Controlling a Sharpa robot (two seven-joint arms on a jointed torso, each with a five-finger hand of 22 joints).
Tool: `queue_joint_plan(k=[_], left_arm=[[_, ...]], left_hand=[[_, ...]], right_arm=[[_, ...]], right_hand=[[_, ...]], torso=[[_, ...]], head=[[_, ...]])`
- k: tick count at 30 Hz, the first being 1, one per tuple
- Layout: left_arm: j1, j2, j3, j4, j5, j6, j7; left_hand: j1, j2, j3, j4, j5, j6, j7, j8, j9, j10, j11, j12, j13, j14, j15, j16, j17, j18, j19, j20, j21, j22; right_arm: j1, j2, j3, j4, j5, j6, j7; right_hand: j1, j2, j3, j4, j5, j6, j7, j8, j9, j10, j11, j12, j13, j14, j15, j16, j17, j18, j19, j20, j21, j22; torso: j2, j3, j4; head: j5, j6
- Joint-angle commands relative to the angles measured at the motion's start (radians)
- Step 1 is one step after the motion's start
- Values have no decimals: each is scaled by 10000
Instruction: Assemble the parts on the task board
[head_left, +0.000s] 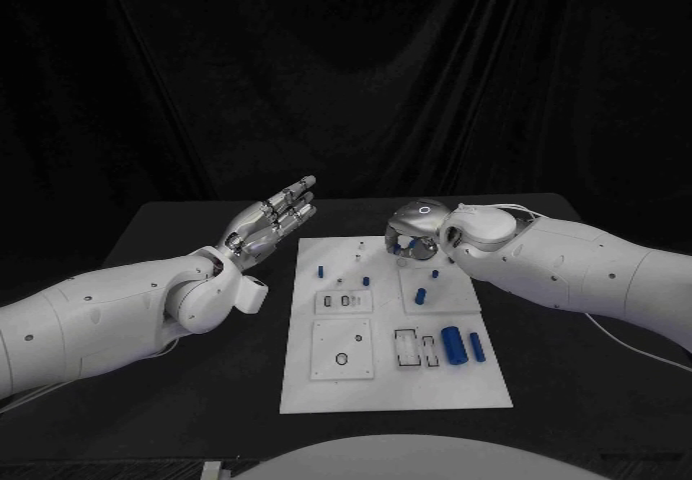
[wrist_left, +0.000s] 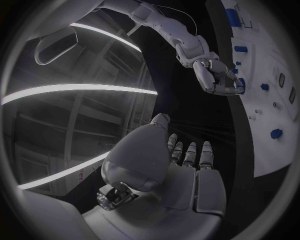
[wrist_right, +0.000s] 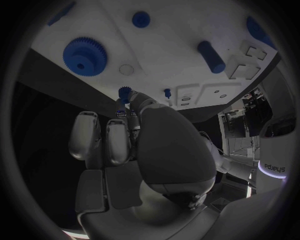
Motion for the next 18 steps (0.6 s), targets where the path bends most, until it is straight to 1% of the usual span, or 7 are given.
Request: queue_joint_plan(k=[1, 9, 18], left_arm=[[-11, 10, 11, 12, 6, 143, 710], [-12, 12, 11, 21, 6, 185, 664], [-10, -113, 11, 150, 6, 147, 588]], left_hand=[[121, -29, 78, -26, 59, 12, 34, 55, 12, -15, 58, -35, -15, -4, 106, -36, -10, 142, -30, 77, -58, -16], [125, -30, 84, -33, 63, 15, 35, 55, 12, -15, 60, -35, -15, -4, 108, -36, -10, 143, -30, 81, -58, -16], [149, -46, 116, -77, 76, 71, 56, 66, 21, -15, 70, -35, -15, -4, 123, -36, -10, 152, -30, 107, -58, -16]], right_arm=[[77, 136, 7, -20, 217, -295, 96], [139, 757, 8, -526, 267, -110, 277], [141, 1458, 9, -1312, 275, -45, 455]], right_hand=[[129, -17, 46, -55, -51, -10, 89, -5, 23, 207, -81, -6, 17, 146, -56, 35, 2, -180, 15, -45, 66, 16], [123, -43, 67, -72, -79, -113, 101, -72, 45, 242, -67, -50, 2, 147, -46, 38, 9, -183, 18, -38, 67, 34], [97, -71, 115, -79, -131, -300, 129, -202, 70, 241, -51, -163, -36, 135, -28, 31, 3, -193, 32, -22, 81, 87]], torso=[[1, -1, 2], [6, 1, 2], [8, 1, 4]], head=[[-9, -17], [24, -1], [72, -10]])
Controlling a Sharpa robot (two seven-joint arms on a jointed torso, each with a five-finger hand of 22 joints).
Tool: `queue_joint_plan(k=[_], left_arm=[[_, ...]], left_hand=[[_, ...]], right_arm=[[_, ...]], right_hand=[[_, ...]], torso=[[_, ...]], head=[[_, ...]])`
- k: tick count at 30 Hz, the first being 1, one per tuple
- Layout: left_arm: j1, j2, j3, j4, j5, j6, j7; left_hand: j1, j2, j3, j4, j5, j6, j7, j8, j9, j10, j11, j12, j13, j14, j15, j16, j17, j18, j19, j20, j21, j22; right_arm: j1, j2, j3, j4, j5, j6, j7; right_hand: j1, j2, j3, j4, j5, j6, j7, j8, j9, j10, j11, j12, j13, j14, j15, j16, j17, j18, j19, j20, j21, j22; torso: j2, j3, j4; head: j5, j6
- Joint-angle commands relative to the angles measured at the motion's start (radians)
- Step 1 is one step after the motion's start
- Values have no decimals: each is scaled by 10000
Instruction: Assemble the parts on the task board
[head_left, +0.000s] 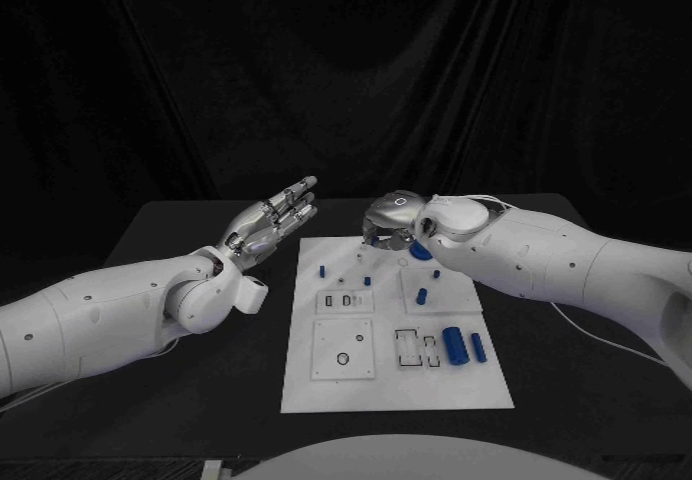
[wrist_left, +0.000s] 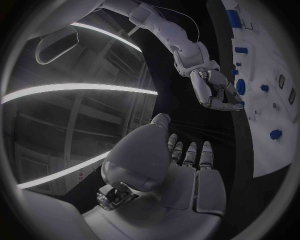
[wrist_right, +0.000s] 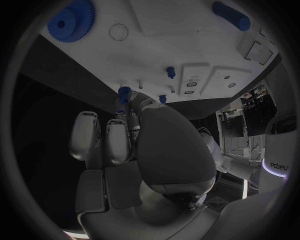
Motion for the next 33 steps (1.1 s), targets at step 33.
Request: queue_joint_plan(k=[33], left_arm=[[273, -260, 14, 638, 9, -309, 464]], left_hand=[[98, -88, 64, -69, 30, 204, 94, 92, 38, -15, 95, -35, -12, -4, 76, -36, -14, 187, 5, 134, -58, -17]], right_arm=[[186, 310, 9, -745, 34, 336, 0]], right_hand=[[-32, -74, 148, -5, -270, -325, 55, -264, 61, 52, -84, -343, -74, 31, 27, -53, -139, -231, 55, 25, 99, 192]], torso=[[368, 12, 446]], head=[[-124, 96]])
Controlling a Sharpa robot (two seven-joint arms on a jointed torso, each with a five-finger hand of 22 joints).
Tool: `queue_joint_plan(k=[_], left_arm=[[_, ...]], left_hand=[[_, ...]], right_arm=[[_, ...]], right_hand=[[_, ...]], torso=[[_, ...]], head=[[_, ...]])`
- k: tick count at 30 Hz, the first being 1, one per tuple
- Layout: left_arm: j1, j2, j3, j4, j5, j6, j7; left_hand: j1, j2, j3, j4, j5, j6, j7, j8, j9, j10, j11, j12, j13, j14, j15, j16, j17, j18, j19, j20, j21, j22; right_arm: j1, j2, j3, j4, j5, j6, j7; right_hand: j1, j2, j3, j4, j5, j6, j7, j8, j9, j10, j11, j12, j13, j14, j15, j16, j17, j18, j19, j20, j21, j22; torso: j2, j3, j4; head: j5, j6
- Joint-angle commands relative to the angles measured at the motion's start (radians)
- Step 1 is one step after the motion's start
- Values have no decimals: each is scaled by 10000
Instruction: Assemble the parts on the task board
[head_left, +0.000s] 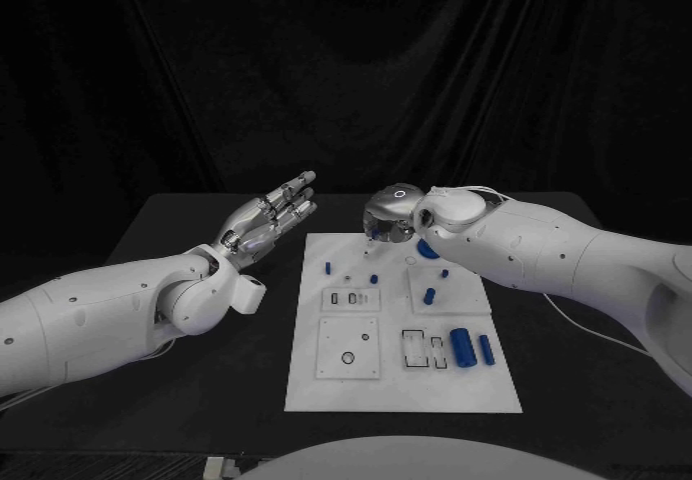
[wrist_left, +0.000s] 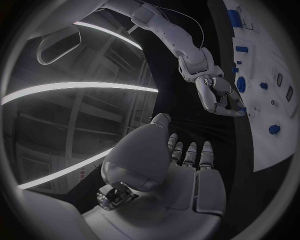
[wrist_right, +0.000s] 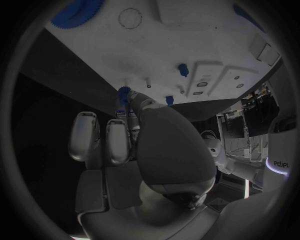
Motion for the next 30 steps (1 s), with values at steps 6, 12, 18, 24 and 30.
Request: queue_joint_plan(k=[6, 12, 18, 24, 30], left_arm=[[94, 22, 11, 23, 11, -74, 465], [114, 59, 11, 0, 11, -52, 462], [122, 109, 11, -38, 11, -8, 464], [124, 126, 11, -77, 11, 33, 464], [124, 138, 11, -109, 11, 75, 460]], left_hand=[[60, -49, 37, -43, 30, 62, 22, 53, 14, 21, 58, -35, -13, -4, 78, -36, -9, 187, 7, 63, -58, -17], [56, -55, 38, -46, 31, 71, 31, 55, 15, 21, 67, -35, -13, -4, 83, -36, -9, 192, 7, 74, -58, -17], [53, -56, 40, -47, 31, 81, 38, 57, 16, 21, 76, -35, -13, -4, 88, -36, -9, 195, 7, 81, -58, -17], [51, -54, 44, -48, 32, 74, 46, 56, 14, 21, 87, -35, -13, -4, 94, -36, -9, 199, 7, 89, -58, -17], [50, -52, 47, -49, 32, 71, 53, 54, 13, 21, 97, -35, -13, -4, 98, -36, -9, 201, 7, 95, -58, -17]], right_arm=[[63, -1, 5, -23, -16, 183, -178], [78, 2, 5, -15, -16, 239, -202], [83, -3, 5, -8, -16, 316, -231], [85, -45, 5, 2, -16, 379, -282], [85, -98, 5, 66, -16, 381, -316]], right_hand=[[-16, -61, 75, 12, -68, -89, 19, -75, 19, 28, -51, -43, -14, 20, 29, -65, -25, -68, 40, 24, 14, 16], [-20, -63, 82, 12, -87, -116, 24, -97, 22, 32, -49, -60, -15, 3, 33, -83, -59, -70, 38, 28, 16, 28], [-23, -68, 88, 10, -105, -138, 26, -117, 25, 29, -47, -79, -17, -16, 36, -105, -98, -67, 21, 32, 1, 20], [-25, -77, 99, 6, -117, -168, 27, -145, 30, 13, -41, -114, -21, -64, 43, -170, -218, -58, -16, 38, -33, -4], [-35, -92, 108, 5, -118, -187, 36, -167, 38, -12, -32, -157, -28, -124, 49, -253, -368, -49, -56, 44, -70, -30]], torso=[[219, 18, 241], [287, 24, 310], [330, 30, 375], [373, 34, 423], [412, 19, 462]], head=[[-125, 100], [-198, 105], [-270, 82], [-303, 112], [-355, 178]])
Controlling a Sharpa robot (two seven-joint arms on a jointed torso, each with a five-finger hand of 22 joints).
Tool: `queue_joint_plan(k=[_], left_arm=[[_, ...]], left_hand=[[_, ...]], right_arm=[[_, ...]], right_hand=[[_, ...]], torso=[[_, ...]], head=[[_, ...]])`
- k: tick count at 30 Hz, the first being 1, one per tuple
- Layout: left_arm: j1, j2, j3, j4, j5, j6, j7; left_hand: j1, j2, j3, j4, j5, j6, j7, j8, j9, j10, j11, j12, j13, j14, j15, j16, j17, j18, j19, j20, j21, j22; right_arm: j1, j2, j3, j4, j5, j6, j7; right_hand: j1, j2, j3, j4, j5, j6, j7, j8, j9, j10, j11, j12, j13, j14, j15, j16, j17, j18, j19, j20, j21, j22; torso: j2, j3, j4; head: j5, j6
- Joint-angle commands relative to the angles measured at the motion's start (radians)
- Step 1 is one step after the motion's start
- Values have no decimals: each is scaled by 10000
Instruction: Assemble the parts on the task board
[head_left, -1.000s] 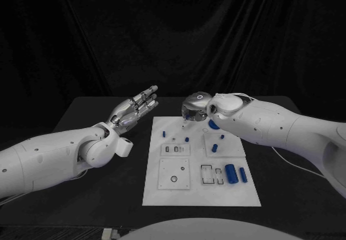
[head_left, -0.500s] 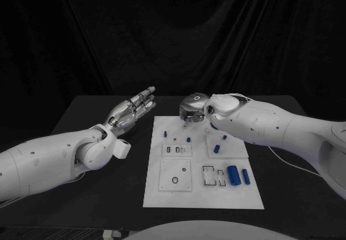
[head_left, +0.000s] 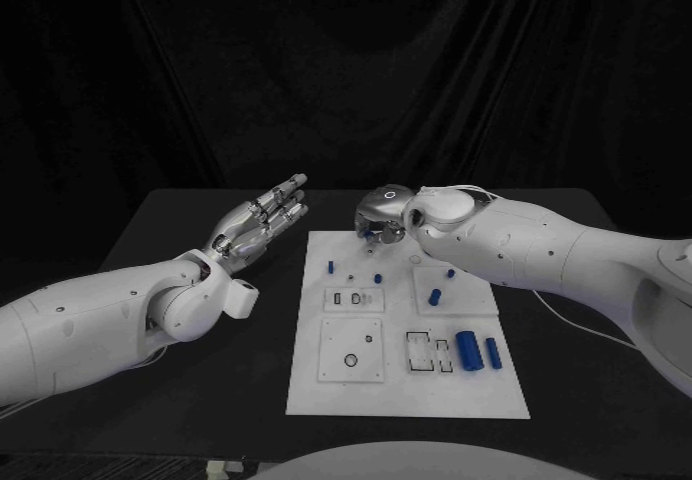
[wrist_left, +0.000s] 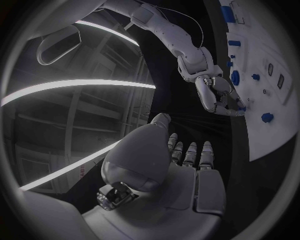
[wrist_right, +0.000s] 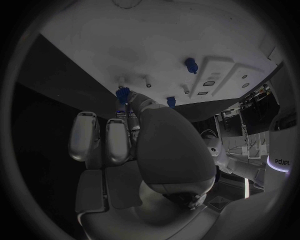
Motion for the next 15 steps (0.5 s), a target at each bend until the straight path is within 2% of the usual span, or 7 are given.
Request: queue_joint_plan(k=[1, 15], left_arm=[[34, 33, 11, -5, 11, 92, 459], [32, 83, 10, -93, 11, 183, 419]], left_hand=[[50, -52, 19, -20, 32, 35, 17, 55, 6, -8, 69, -35, -16, -4, 99, -36, -13, 201, 7, 95, -58, -17], [49, -47, 26, -23, 32, 29, 27, 52, 5, -8, 84, -35, -16, -4, 108, -36, -13, 204, 7, 106, -58, -17]], right_arm=[[-12, -60, -19, 18, -58, 212, -271], [-16, -187, -20, 105, -58, 11, -286]], right_hand=[[-34, -97, 53, 3, -60, -83, 3, -45, 17, -14, -25, -18, 5, -97, 13, -88, -59, -47, -73, 45, -87, -34], [-48, -99, 61, 8, -45, -86, 21, -56, 25, -3, -14, -35, 8, -129, 18, -128, -124, -44, -91, 50, -104, -39]], torso=[[26, -17, 28], [-60, -54, -11]], head=[[-31, 36], [-6, 10]])
